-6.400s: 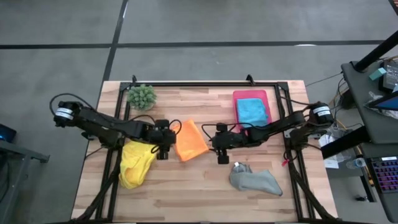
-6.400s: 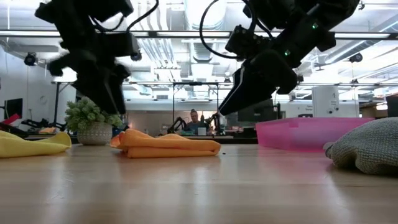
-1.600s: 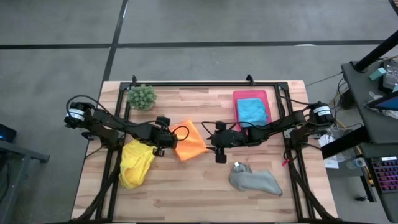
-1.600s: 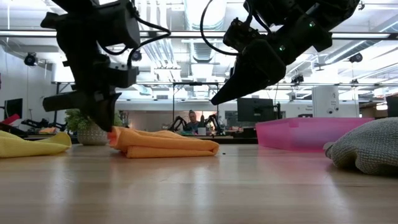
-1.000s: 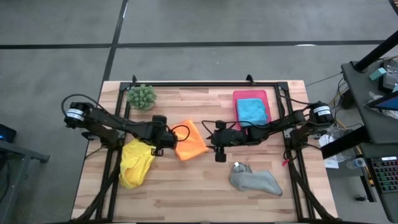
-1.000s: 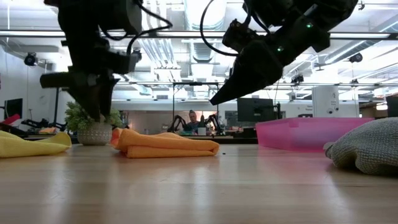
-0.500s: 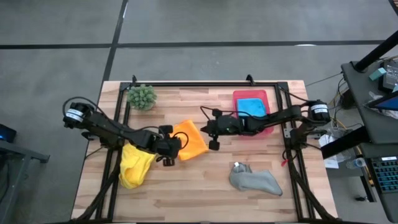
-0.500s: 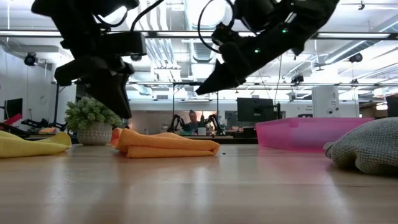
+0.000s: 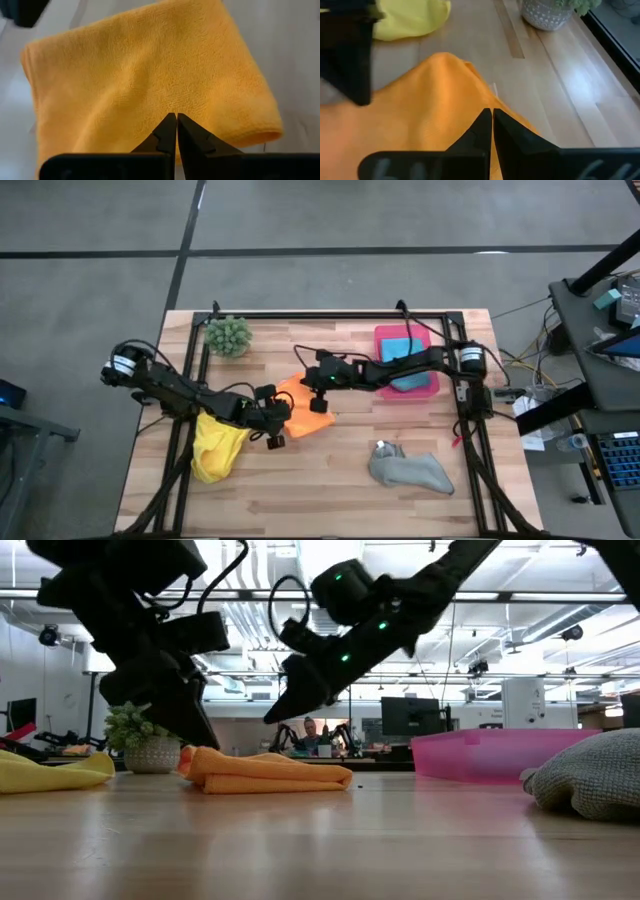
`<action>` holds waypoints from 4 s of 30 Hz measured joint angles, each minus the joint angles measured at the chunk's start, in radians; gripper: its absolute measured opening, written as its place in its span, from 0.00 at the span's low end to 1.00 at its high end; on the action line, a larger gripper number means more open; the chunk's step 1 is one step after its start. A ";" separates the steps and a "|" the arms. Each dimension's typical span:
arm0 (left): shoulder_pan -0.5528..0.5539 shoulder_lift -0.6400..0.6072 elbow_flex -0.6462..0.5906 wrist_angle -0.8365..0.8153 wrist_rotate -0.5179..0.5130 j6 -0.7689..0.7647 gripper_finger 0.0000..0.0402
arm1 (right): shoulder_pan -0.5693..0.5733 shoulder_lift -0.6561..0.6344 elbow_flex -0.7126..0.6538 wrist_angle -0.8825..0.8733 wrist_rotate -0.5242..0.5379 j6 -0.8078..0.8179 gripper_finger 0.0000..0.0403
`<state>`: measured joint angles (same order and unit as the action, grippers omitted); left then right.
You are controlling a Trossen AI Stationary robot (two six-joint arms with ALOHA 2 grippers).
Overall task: Fold microfiber towels
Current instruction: Fold the orange microfiber cloth
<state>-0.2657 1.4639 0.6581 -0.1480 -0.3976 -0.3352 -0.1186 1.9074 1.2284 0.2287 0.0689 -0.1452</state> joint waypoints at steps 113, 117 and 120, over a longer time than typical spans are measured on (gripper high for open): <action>-0.050 -0.054 -0.053 0.235 0.055 -0.047 0.00 | 0.152 -0.035 0.058 -0.434 -0.073 0.093 0.02; -0.080 0.034 -0.051 0.325 0.076 -0.050 0.00 | 0.187 -0.035 0.044 -0.436 -0.073 0.119 0.02; -0.090 0.100 -0.039 0.345 0.083 -0.051 0.00 | 0.204 -0.035 0.022 -0.436 -0.074 0.145 0.02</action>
<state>-0.3553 1.5640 0.6194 0.1967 -0.3151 -0.3862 0.0851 1.8725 1.2509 -0.2072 -0.0048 -0.0001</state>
